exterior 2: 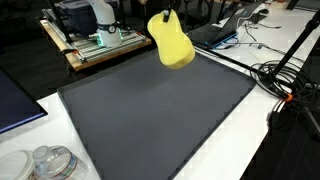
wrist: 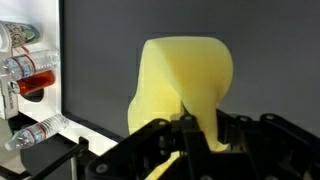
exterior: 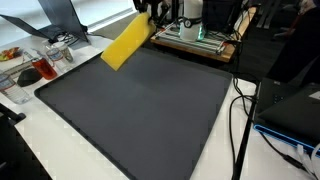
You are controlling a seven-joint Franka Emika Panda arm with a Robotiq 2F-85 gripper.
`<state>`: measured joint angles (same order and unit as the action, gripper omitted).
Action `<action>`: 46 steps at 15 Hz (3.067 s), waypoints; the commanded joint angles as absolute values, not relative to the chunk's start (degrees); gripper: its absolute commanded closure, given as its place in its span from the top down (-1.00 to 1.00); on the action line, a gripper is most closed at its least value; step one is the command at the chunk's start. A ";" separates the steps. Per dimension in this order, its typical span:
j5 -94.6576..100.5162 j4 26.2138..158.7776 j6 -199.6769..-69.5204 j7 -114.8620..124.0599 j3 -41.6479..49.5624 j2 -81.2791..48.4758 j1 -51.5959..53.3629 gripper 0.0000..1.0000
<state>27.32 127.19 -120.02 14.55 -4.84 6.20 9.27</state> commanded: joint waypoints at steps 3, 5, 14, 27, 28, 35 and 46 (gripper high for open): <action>24.65 125.64 -119.53 8.51 -5.27 6.81 7.60 -0.94; 22.35 123.07 -117.92 0.02 -4.27 7.22 6.99 -0.94; 14.19 111.72 -102.80 -34.60 -0.89 6.75 4.61 -0.94; 28.11 103.10 -87.45 -46.35 -0.31 11.09 2.68 -0.94; 28.60 102.56 -87.39 -46.63 -0.35 11.23 2.72 -0.94; 29.18 99.79 -88.07 -48.80 -1.16 11.44 3.43 0.14; 27.90 99.54 -89.60 -50.02 -2.30 11.45 4.39 1.00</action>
